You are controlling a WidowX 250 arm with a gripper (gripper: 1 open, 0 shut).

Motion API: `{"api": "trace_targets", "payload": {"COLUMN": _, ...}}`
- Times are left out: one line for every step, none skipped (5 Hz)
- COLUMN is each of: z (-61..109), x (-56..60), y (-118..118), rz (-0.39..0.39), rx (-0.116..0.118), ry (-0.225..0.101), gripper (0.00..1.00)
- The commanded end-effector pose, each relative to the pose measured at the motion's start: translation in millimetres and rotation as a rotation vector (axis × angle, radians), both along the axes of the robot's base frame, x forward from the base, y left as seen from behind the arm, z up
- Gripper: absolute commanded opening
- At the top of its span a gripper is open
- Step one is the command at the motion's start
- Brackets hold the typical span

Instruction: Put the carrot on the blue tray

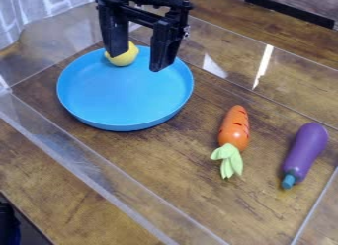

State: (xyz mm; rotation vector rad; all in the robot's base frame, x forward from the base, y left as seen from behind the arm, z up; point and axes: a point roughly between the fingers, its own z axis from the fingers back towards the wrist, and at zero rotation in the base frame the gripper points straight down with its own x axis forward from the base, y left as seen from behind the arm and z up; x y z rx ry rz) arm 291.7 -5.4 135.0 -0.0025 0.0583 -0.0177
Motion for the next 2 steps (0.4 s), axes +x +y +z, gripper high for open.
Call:
{"api": "trace_targets", "payload": {"z": -6.1, "x": 0.9, "y": -2.5, "rz": -0.01, "rx": -0.003, "ry": 0.013, "gripper": 1.0}}
{"api": "trace_targets", "payload": {"z": -12.5, "x": 3.3, "y": -6.9, "rz": -0.026, "rx": -0.008, "ry": 0.022, "gripper": 1.0}}
